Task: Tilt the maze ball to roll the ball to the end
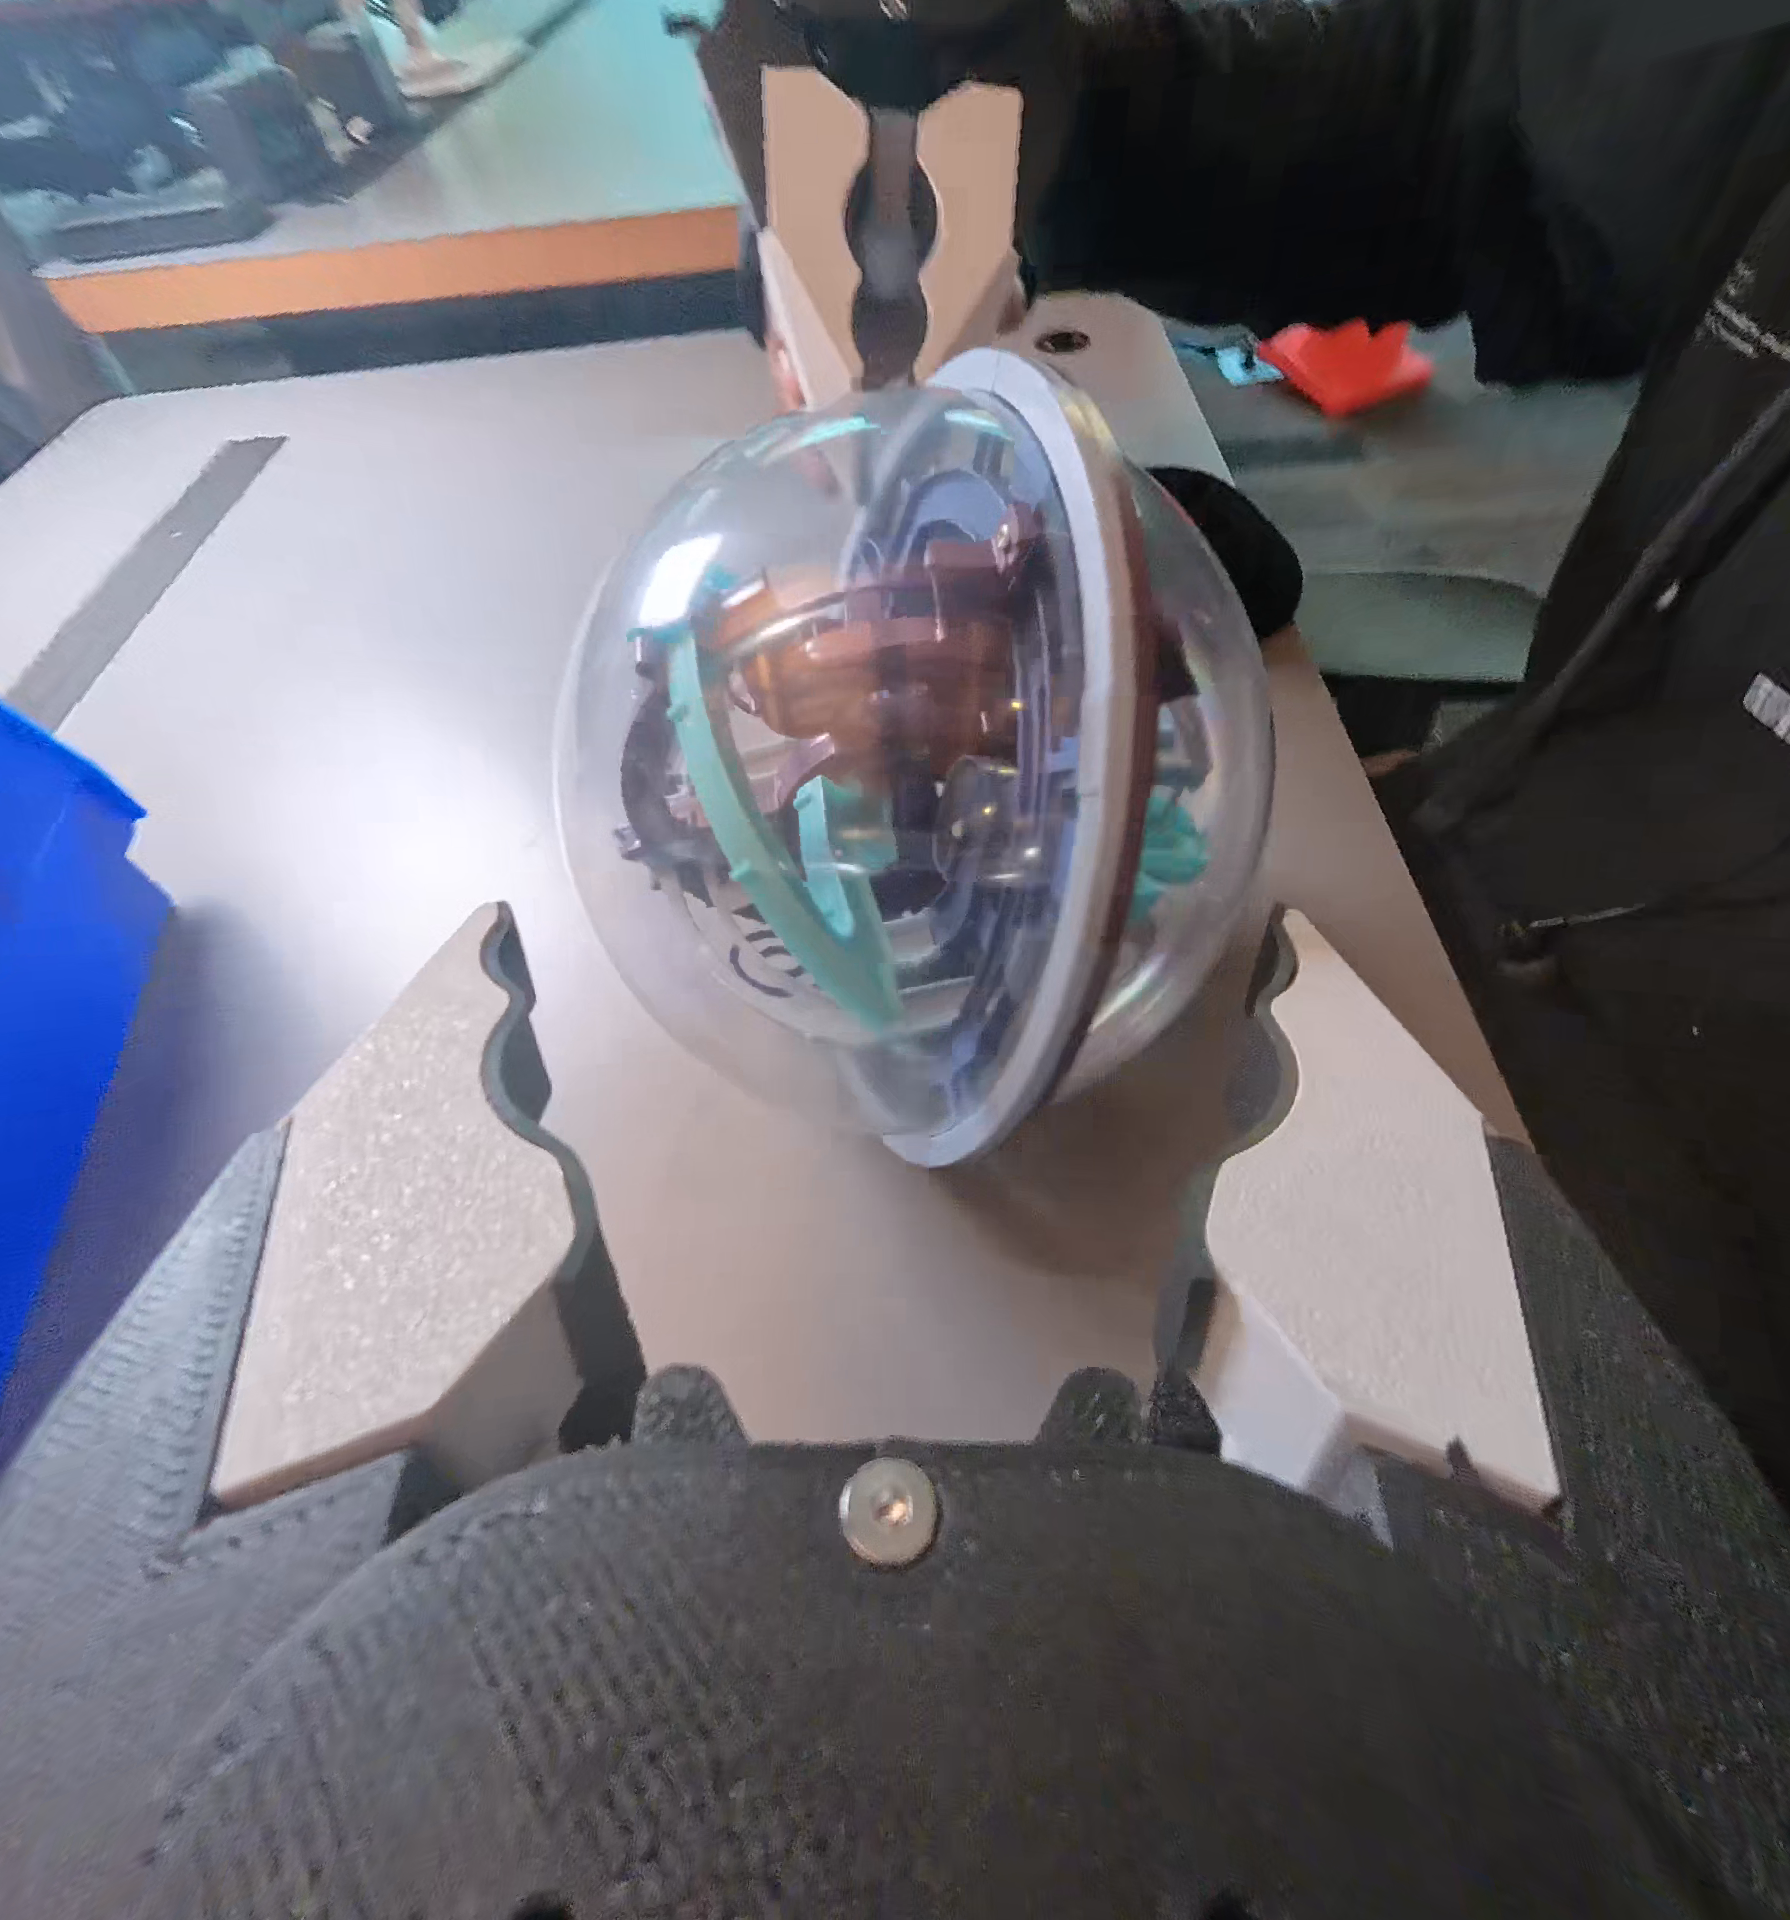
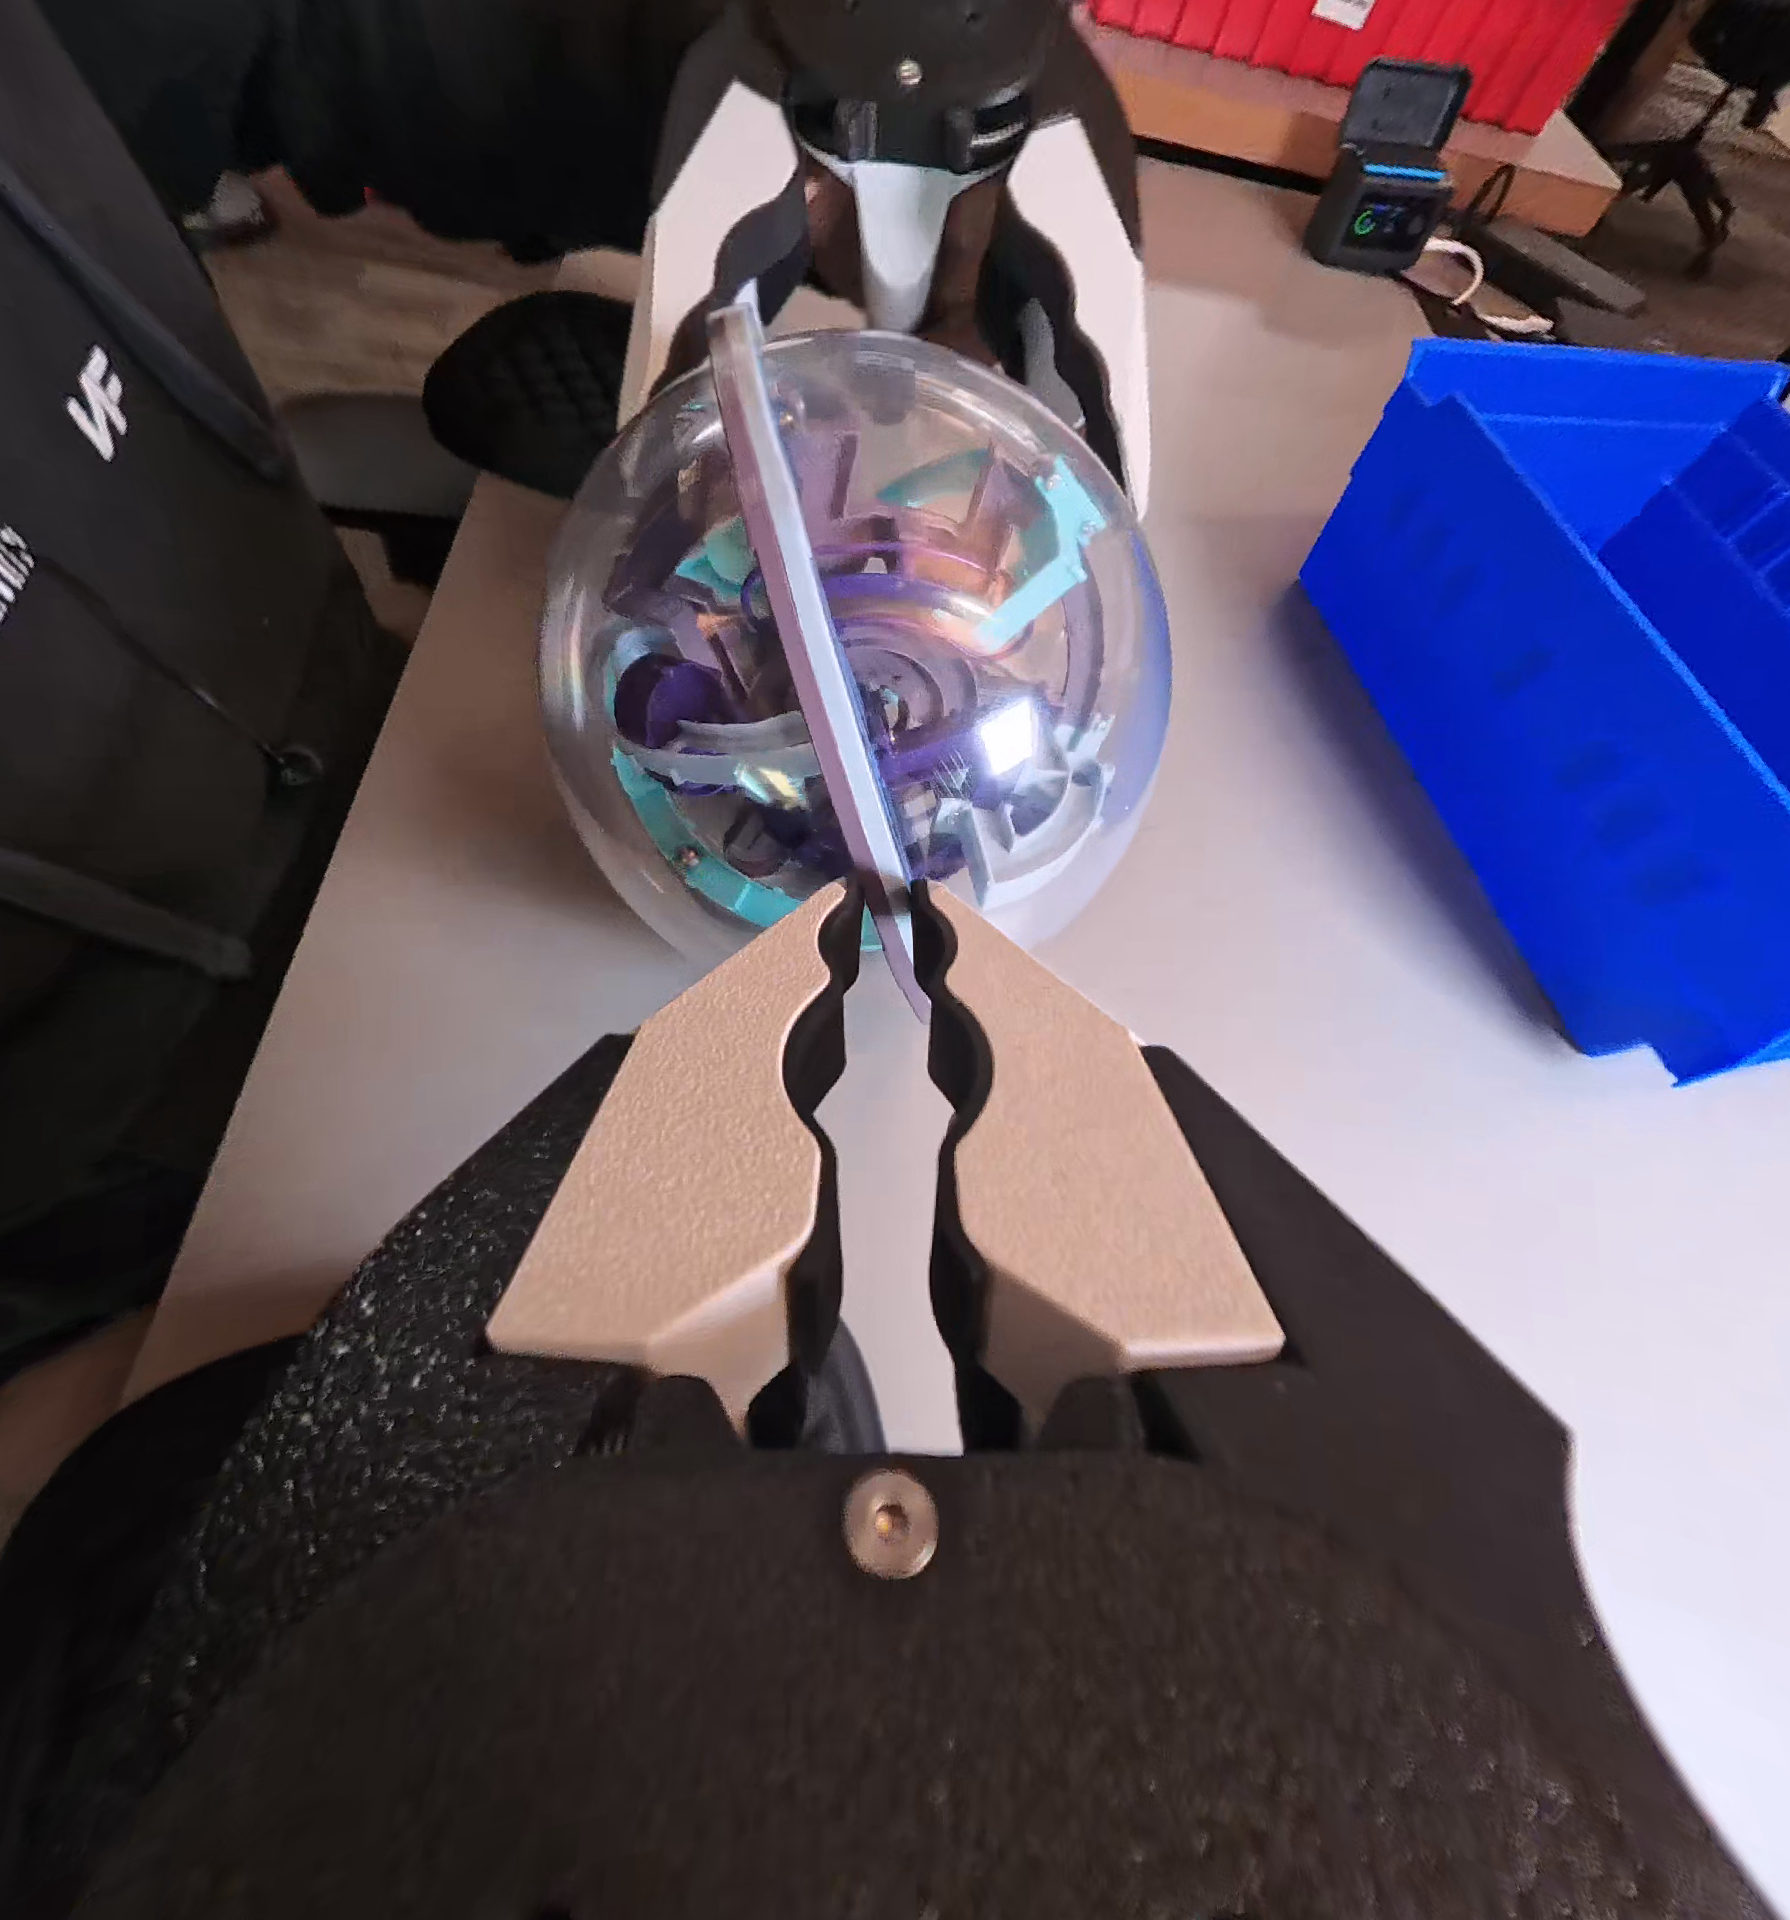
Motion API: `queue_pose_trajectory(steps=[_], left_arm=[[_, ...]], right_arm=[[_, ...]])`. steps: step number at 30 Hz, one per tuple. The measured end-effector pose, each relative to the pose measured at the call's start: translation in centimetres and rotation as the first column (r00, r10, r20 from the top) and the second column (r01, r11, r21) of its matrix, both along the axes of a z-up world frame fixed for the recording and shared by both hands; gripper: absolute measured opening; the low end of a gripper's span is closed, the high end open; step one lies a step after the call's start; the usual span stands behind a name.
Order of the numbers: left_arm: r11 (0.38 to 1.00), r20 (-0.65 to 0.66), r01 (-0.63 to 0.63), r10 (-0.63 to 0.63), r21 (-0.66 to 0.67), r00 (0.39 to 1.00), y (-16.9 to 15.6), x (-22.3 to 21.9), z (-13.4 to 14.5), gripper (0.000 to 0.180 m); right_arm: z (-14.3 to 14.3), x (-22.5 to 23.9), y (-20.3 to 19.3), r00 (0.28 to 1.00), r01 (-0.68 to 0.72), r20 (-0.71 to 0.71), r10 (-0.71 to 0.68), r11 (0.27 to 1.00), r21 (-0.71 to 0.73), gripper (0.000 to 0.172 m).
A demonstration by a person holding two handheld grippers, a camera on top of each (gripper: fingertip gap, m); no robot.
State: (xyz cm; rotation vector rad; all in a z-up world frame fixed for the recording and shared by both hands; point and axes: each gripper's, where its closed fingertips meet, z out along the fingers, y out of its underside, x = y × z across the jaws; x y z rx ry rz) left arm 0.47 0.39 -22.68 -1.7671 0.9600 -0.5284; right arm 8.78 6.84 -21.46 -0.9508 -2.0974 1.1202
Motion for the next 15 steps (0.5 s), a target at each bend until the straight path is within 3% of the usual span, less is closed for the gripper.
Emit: queue_pose_trajectory(steps=[8, 15], left_arm=[[0.965, 0.037, -0.23, 0.227, 0.127, 0.973, 1.2, 1.4, -0.8, 0.151], [0.993, 0.029, -0.115, 0.114, 0.035, 0.993, 2.0, 2.0, -0.7, 0.15]], right_arm=[[-0.3, 0.3, -0.3, 0.992, 0.121, -0.029, -0.127, 0.98, -0.159, 0.006], [-0.8, 0.2, -0.5, 0.977, 0.2, -0.021, -0.212, 0.945, -0.259, 0.006]])
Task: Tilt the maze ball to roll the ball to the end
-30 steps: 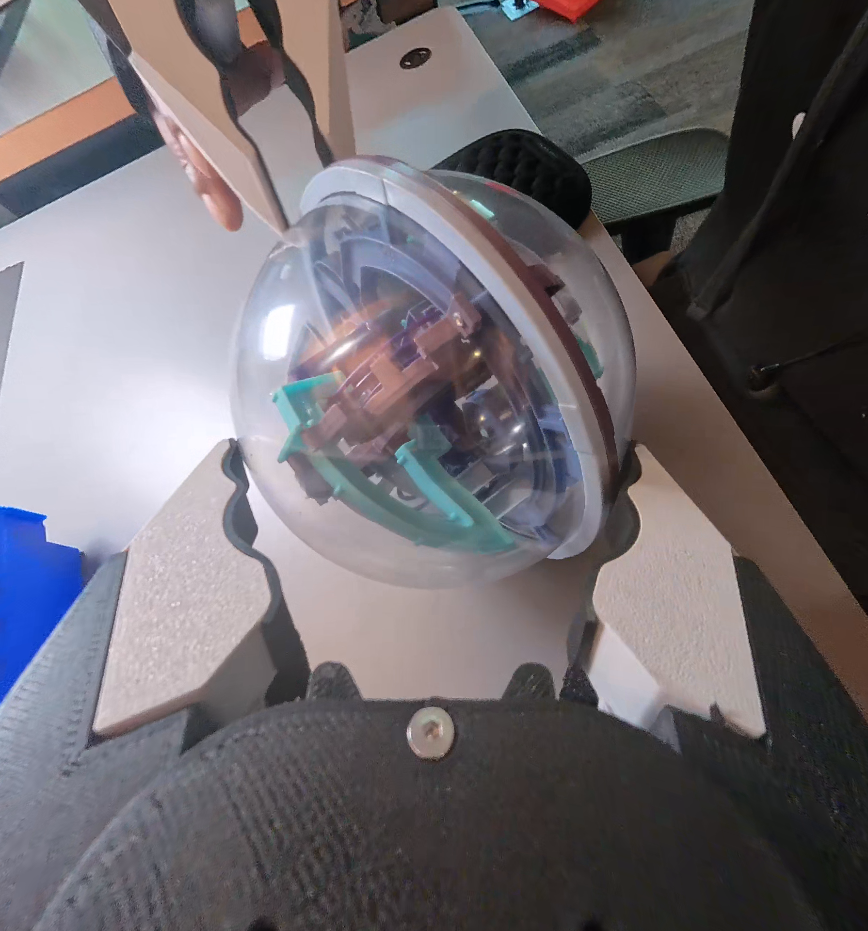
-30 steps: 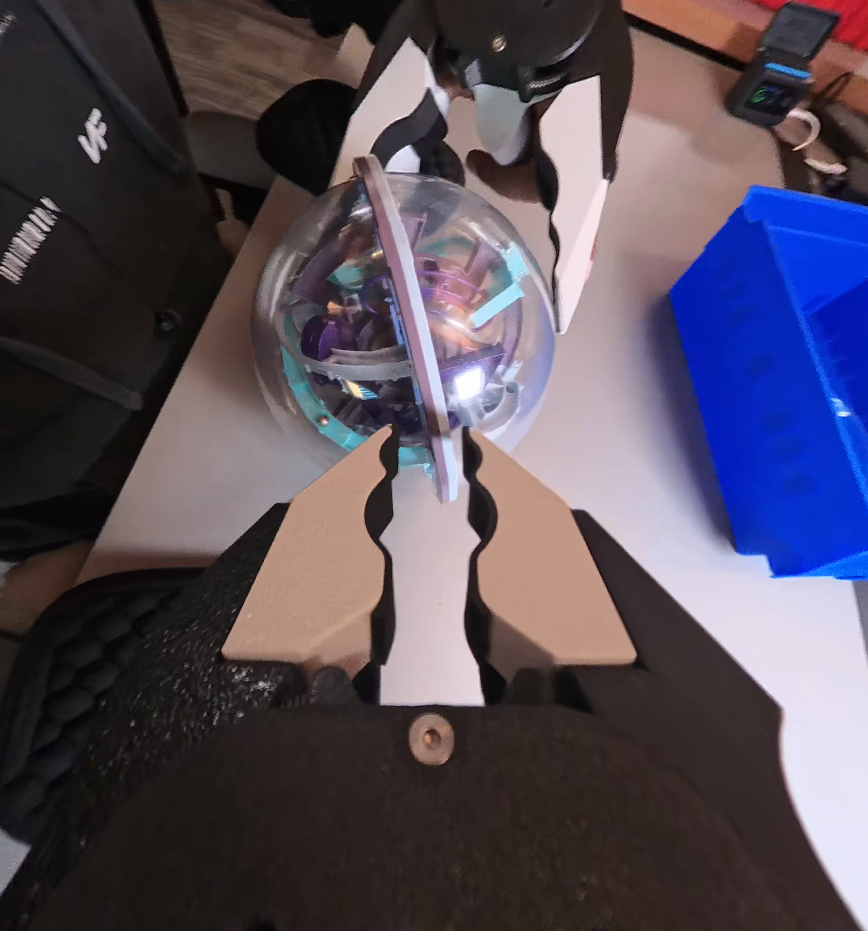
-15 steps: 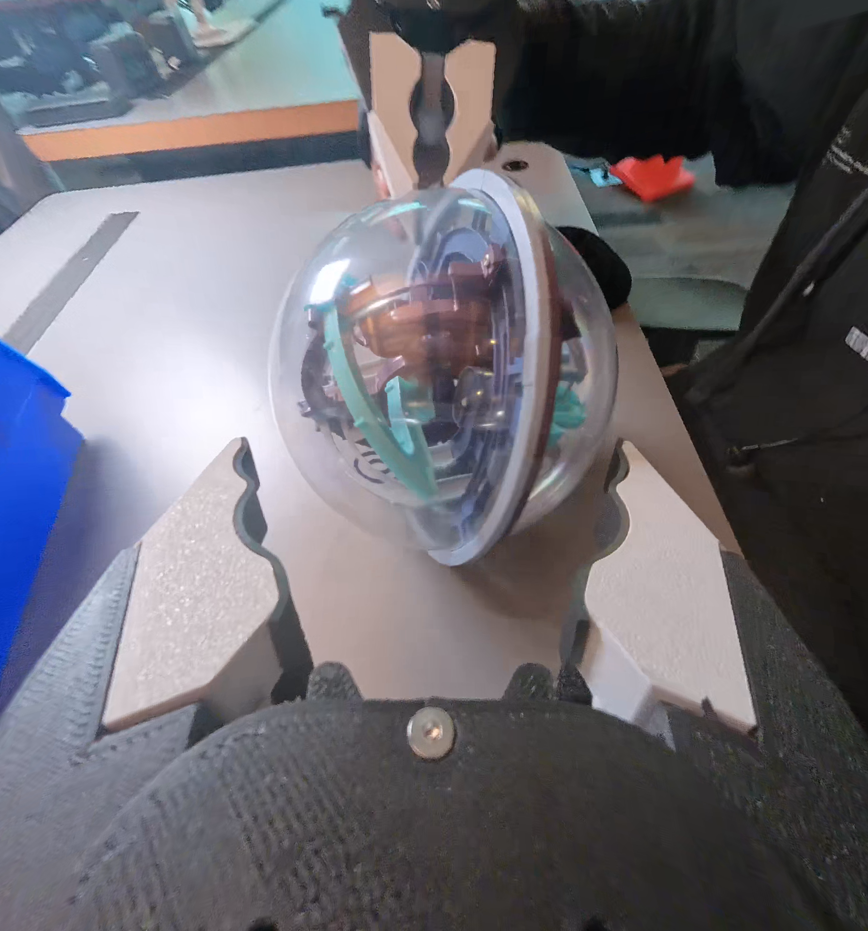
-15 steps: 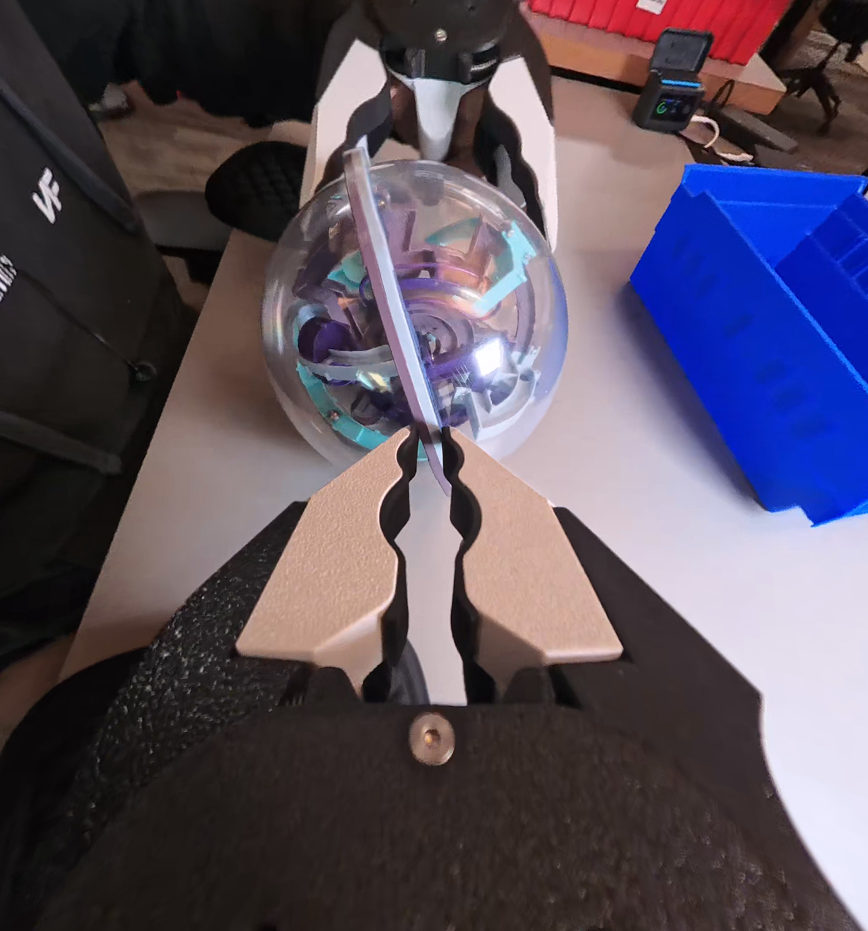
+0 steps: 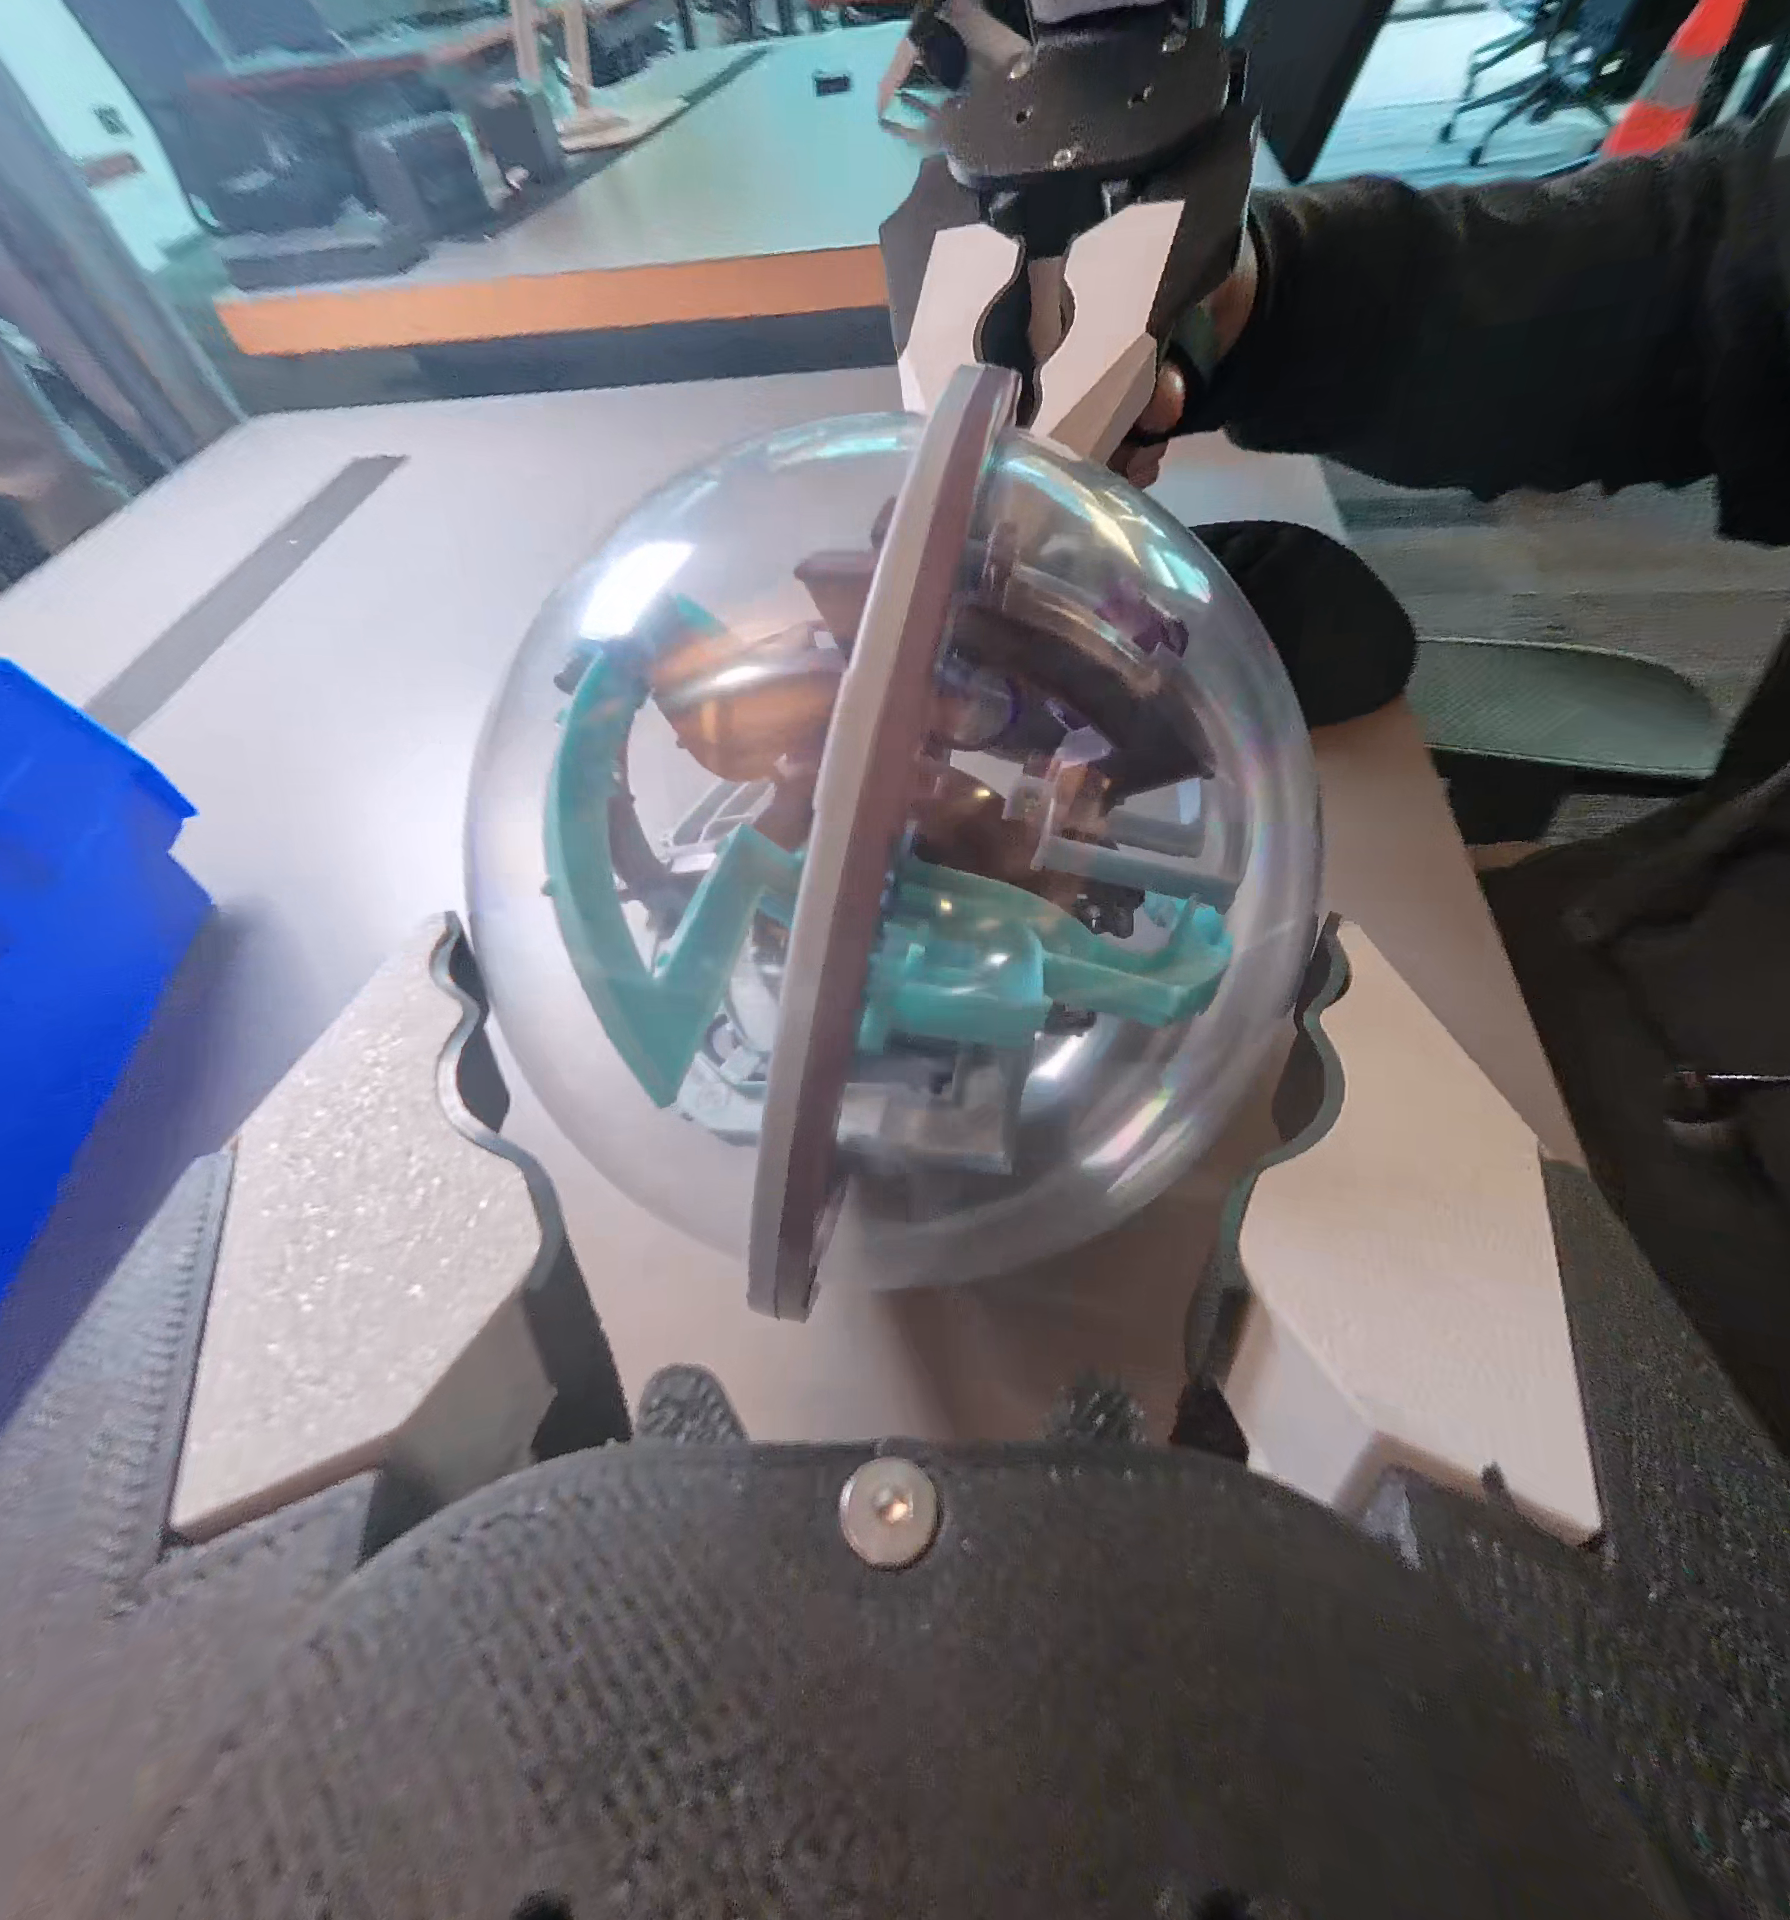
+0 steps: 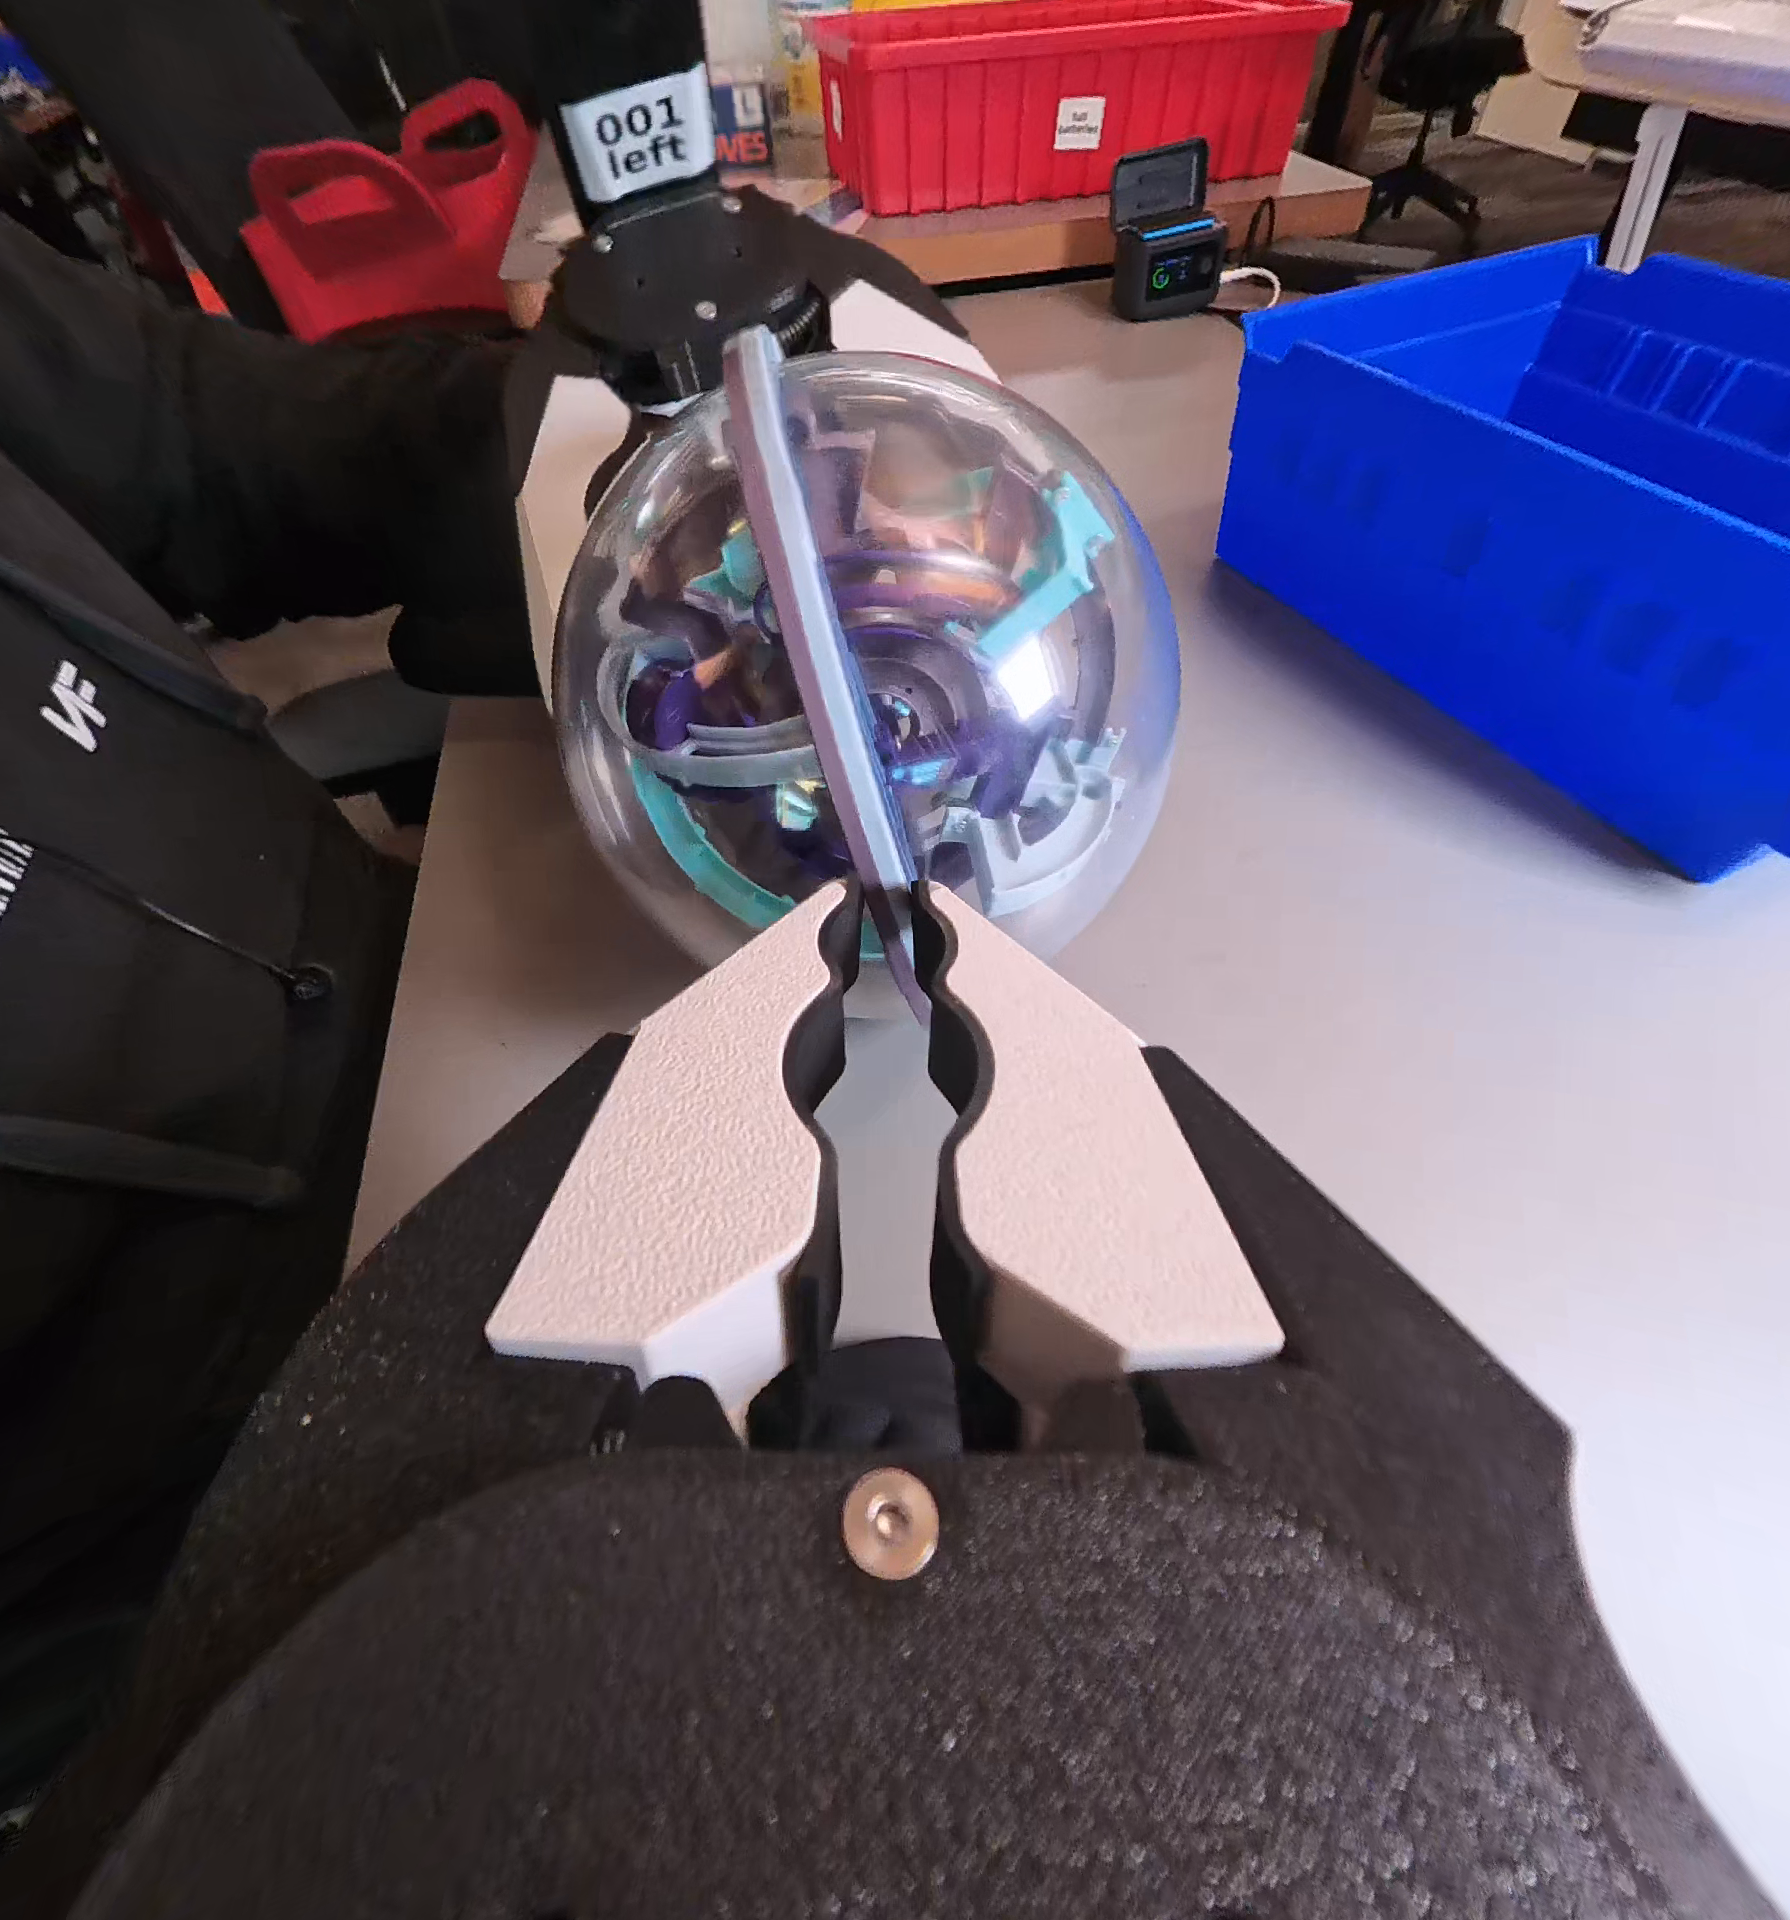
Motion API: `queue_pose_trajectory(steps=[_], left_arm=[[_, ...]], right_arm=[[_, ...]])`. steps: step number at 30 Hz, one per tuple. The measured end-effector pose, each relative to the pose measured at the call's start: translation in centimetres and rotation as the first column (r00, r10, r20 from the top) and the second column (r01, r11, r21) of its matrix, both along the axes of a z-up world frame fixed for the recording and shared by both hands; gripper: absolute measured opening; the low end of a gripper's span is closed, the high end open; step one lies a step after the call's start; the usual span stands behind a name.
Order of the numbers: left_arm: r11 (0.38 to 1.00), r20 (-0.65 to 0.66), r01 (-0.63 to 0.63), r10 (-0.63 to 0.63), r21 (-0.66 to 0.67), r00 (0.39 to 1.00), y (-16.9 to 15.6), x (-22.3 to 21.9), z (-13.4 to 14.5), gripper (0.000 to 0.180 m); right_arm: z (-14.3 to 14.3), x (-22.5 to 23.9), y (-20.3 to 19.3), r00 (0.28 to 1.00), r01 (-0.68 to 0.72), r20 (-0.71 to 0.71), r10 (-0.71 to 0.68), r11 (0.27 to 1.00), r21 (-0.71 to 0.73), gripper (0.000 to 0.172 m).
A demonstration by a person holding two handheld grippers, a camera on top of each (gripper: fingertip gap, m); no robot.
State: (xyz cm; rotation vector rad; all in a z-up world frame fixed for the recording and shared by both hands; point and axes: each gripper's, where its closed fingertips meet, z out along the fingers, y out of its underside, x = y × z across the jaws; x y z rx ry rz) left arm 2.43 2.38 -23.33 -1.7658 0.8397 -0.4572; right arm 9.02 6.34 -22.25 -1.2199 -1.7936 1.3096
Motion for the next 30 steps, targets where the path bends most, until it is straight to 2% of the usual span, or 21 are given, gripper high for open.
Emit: queue_pose_trajectory(steps=[10, 15, 17, 20, 23, 26, 30], left_arm=[[0.962, 0.144, 0.146, -0.115, -0.231, 0.983, 0.3, -0.3, 0.9, 0.148], [0.92, 0.232, 0.179, -0.1, -0.349, 0.968, 1.3, -0.6, 0.9, 0.146], [0.906, 0.25, 0.187, -0.094, -0.379, 0.964, 1.7, -0.8, 0.8, 0.146], [0.886, 0.265, 0.203, -0.095, -0.418, 0.96, 2.2, -0.9, 0.7, 0.145], [0.871, 0.286, 0.219, -0.096, -0.439, 0.954, 2.7, -0.9, 0.7, 0.144], [0.854, 0.301, 0.236, -0.098, -0.465, 0.948, 3.2, -0.9, 0.7, 0.143], [0.835, 0.332, 0.254, -0.091, -0.488, 0.939, 4.1, -0.6, 0.9, 0.143]], right_arm=[[-1.4, 0.1, -0.8, 0.999, 0.042, 0.016, -0.041, 0.997, -0.06, 0.005], [-2.3, -0.1, -0.4, 0.996, 0.084, 0.012, -0.084, 0.996, 0.03, 0.009], [-2.3, -0.1, -0.1, 0.996, 0.093, -0.005, -0.093, 0.99, 0.103, 0.03], [-1.4, -0.2, 0.0, 0.995, 0.095, -0.053, -0.086, 0.97, 0.223, 0.075], [-0.3, -0.7, 0.2, 0.994, 0.093, -0.087, -0.067, 0.935, 0.342, 0.104], [0.5, -1.5, 0.0, 0.996, 0.052, -0.09, -0.015, 0.905, 0.423, 0.118], [0.6, -3.3, 0.3, 0.997, 0.019, -0.078, 0.022, 0.878, 0.478, 0.127]])
